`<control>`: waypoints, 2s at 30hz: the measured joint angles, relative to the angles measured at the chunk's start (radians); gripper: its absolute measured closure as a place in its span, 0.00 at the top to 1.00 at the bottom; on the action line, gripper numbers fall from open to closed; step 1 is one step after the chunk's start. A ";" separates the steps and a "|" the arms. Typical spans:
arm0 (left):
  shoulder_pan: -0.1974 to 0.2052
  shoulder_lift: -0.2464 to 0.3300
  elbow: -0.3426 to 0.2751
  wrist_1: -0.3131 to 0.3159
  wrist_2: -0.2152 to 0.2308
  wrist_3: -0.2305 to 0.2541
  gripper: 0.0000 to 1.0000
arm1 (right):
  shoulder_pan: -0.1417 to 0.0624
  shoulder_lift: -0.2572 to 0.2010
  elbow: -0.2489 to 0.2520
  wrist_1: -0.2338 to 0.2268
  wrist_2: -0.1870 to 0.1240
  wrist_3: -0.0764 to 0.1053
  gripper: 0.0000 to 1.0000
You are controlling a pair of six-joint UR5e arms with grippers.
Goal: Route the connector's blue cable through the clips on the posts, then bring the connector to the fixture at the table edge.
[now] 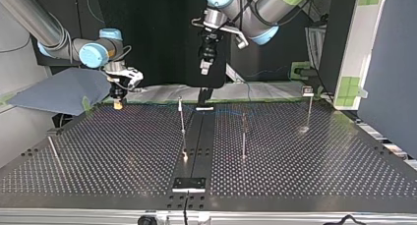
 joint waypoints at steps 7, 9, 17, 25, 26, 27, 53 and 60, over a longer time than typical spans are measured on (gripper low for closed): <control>0.009 0.066 -0.066 0.007 -0.001 -0.021 1.00 | -0.001 -0.016 -0.007 0.031 0.004 -0.002 0.00; 0.011 0.082 -0.082 0.012 -0.001 -0.026 1.00 | -0.002 -0.032 -0.008 0.048 0.008 -0.002 0.00; 0.021 0.156 -0.156 0.032 -0.002 -0.045 1.00 | 0.001 -0.099 -0.008 0.091 0.044 -0.002 0.00; 0.029 0.228 -0.228 0.037 -0.002 -0.046 1.00 | -0.005 -0.168 -0.011 0.082 0.072 0.000 0.00; 0.029 0.236 -0.236 0.037 -0.002 -0.046 1.00 | -0.007 -0.179 -0.014 0.080 0.075 0.001 0.00; 0.029 0.244 -0.244 0.037 -0.002 -0.046 1.00 | -0.009 -0.187 -0.017 0.080 0.079 0.002 0.00; 0.036 0.262 -0.388 0.152 0.034 0.011 1.00 | -0.116 -0.309 -0.051 0.214 0.212 -0.088 0.00; 0.037 0.251 -0.388 0.192 0.035 0.017 1.00 | -0.146 -0.293 -0.052 0.211 0.188 -0.091 0.00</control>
